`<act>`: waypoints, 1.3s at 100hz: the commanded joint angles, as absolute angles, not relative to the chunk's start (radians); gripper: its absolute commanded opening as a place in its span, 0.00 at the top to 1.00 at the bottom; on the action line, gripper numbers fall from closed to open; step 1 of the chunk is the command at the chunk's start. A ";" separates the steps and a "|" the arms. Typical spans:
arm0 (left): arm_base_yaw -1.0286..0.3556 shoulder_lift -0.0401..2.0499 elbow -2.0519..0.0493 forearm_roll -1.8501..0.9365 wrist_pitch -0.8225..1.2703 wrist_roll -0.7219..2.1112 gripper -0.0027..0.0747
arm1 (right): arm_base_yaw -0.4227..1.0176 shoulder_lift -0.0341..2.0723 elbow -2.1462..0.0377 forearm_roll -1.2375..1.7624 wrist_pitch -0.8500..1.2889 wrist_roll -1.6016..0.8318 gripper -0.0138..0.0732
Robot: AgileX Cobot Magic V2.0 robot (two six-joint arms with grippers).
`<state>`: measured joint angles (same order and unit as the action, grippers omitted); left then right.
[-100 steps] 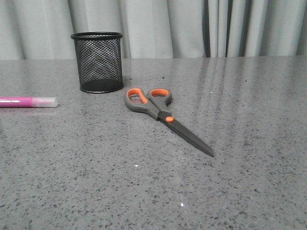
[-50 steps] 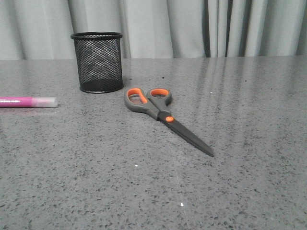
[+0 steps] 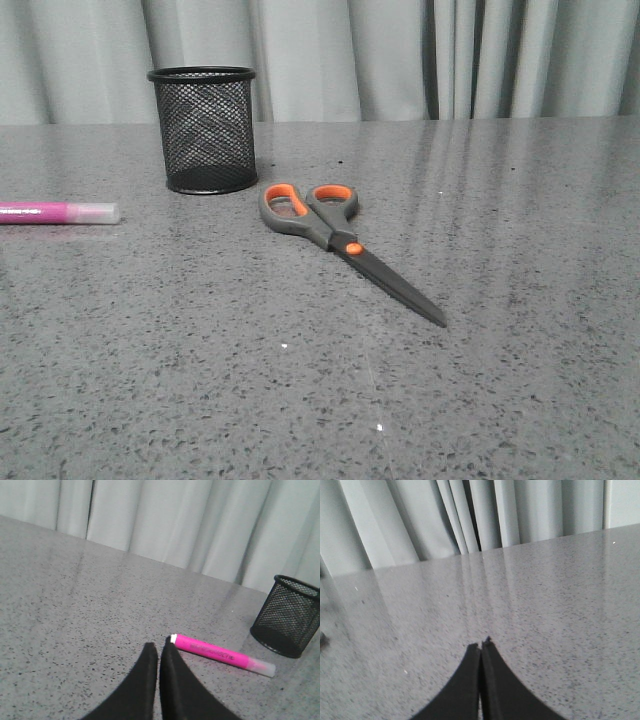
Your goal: Put pen and scissors into bin
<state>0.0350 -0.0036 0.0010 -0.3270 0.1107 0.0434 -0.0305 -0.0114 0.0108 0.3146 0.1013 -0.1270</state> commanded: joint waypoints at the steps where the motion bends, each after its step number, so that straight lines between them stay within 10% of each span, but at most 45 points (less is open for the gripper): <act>1: 0.027 -0.037 0.047 -0.413 0.039 0.039 0.99 | -0.035 -0.030 0.024 0.386 -0.015 -0.127 0.93; 48: 0.027 -0.024 -0.075 -0.645 0.100 0.049 0.99 | -0.035 0.026 -0.127 0.491 0.130 -0.128 0.91; 107: 0.027 0.478 -0.598 -0.314 0.567 0.178 0.99 | -0.031 0.687 -0.662 0.345 0.581 -0.219 0.90; 130: 0.027 0.550 -0.616 -0.434 0.554 0.270 0.73 | -0.031 0.714 -0.689 0.367 0.586 -0.243 0.51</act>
<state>0.0350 0.5173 -0.5783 -0.3558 0.6179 0.2370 -0.0305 0.7092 -0.6499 0.3474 0.6378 -0.2242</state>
